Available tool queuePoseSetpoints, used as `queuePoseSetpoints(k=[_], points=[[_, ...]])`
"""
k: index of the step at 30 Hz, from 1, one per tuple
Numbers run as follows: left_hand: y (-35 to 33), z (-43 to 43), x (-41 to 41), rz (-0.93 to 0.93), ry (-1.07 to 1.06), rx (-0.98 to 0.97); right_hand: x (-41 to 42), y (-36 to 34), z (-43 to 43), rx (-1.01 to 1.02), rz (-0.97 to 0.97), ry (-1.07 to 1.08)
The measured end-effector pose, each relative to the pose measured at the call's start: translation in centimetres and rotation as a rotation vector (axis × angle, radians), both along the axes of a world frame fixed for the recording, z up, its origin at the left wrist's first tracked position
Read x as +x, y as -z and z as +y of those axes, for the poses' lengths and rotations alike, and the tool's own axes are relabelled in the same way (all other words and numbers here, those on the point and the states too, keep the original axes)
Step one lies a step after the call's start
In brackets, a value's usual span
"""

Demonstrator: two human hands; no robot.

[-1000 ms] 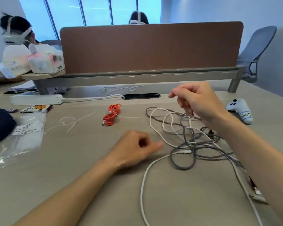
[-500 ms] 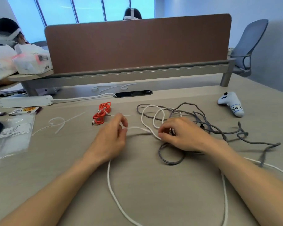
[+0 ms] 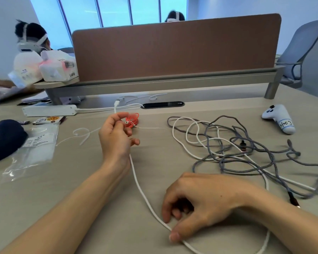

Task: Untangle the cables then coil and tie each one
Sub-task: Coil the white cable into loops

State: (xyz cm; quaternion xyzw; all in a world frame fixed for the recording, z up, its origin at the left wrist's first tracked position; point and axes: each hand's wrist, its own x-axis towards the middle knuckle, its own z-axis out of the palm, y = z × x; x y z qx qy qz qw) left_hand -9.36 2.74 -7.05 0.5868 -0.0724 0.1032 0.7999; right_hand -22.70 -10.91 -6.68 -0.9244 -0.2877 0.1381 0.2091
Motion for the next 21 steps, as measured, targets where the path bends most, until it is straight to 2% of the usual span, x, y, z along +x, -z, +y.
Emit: queuePoseSetpoints(k=[4,7,13,16,21], points=[[-0.1,0.5,-0.1,0.030,-0.046,-0.023,-0.3,0.9,0.9,-0.143,-0.158,0.057],[-0.1,1.2,0.2,0.037,-0.075,0.085,-0.2,1.0,0.6,-0.189,-0.190,0.152],[1.2,4.9,1.2,0.036,-0.199,0.576,0.4,0.4,-1.3,-0.313,-0.216,0.260],[1.6,7.1,0.2,-0.025,-0.292,0.845,0.5,0.2,-1.7,-0.236,-0.242,0.304],[2.3,9.6,-0.7,-0.076,-0.435,1.174,1.7,0.9,-1.8,-0.032,-0.370,0.382]])
